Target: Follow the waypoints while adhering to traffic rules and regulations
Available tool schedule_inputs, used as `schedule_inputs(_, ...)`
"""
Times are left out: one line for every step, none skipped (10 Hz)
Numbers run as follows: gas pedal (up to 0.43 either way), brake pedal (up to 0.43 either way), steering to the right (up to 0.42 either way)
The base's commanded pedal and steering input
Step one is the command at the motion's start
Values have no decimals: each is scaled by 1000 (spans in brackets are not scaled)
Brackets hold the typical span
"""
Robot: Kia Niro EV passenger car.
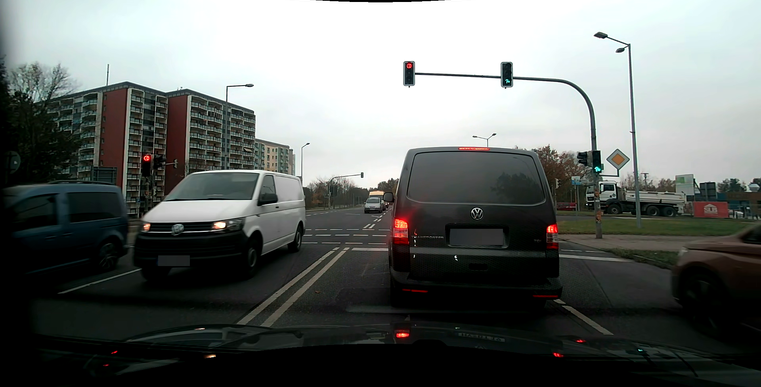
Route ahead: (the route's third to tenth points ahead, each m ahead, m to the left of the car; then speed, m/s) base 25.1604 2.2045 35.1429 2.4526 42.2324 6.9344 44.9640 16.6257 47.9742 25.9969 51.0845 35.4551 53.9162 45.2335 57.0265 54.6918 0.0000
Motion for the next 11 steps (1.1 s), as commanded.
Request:
schedule_inputs(0, 372, -6)
schedule_inputs(0, 378, -6)
schedule_inputs(0, 372, -6)
schedule_inputs(0, 372, -6)
schedule_inputs(0, 372, -6)
schedule_inputs(0, 372, -6)
schedule_inputs(0, 372, -6)
schedule_inputs(0, 378, -6)
schedule_inputs(0, 372, -6)
schedule_inputs(0, 378, -6)
schedule_inputs(0, 372, -6)
